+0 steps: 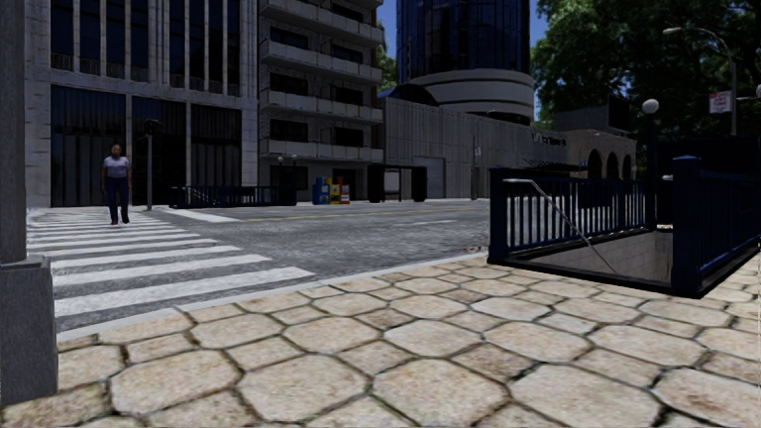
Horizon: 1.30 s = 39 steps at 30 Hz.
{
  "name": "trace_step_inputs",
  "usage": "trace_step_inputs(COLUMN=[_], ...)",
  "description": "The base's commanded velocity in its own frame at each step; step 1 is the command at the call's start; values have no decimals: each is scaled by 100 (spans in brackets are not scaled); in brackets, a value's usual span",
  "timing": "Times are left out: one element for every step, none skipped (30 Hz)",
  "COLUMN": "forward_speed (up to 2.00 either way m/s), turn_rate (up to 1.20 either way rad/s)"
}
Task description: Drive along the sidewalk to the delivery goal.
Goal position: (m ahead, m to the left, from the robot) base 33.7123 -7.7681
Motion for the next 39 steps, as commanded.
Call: trace_step_inputs(forward_speed=[175, 175, 175, 175, 175, 175, 175, 175, 175, 175, 175, 175, 175, 175, 175, 175, 175, 175, 175, 175, 175, 175, 175, 175, 175, 175, 175, 175, 175, 175, 175, 175, 175, 175, 175, 175, 175, 175, 175], turn_rate=[66, 66, 67, 67, 67, 67, 67, 67, 67, 67, 67, 67, 67, 67, 67, 67, 67, 67, 67, 67, 67, 67, 67, 67, 67, 67, 67, 67, 67, 67, 67, 67, 67, 67, 67, 68, 69, 69, 69])
